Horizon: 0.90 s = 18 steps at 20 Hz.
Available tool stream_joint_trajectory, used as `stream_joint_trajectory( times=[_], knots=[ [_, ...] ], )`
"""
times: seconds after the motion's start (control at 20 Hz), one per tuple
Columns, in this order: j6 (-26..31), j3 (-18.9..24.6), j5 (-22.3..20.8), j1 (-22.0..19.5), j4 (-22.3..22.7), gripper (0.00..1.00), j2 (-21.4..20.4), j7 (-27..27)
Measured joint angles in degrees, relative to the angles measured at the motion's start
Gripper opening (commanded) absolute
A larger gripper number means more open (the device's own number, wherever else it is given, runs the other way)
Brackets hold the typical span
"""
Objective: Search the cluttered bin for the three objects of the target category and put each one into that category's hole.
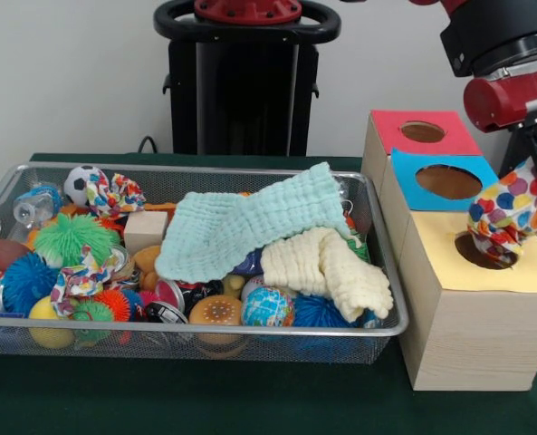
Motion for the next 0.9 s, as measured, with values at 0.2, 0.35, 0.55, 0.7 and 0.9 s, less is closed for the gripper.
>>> stream_joint_trajectory(
  times=[0.2, 0.35, 0.55, 0.7, 0.9],
  knots=[
    [0.0, 0.4, -2.8, -0.9, -1.1, 0.00, 0.0, 0.0],
    [0.0, 0.4, -4.4, -1.4, -1.4, 0.00, 0.0, 0.0],
    [0.0, 0.4, -6.1, -1.4, -1.7, 0.00, 0.0, 0.0],
    [0.0, 0.4, -6.8, -1.4, -1.8, 0.00, 0.1, 0.0],
    [-0.2, 0.1, -8.0, -1.2, -2.1, 0.00, 0.8, 0.0]
  ],
)
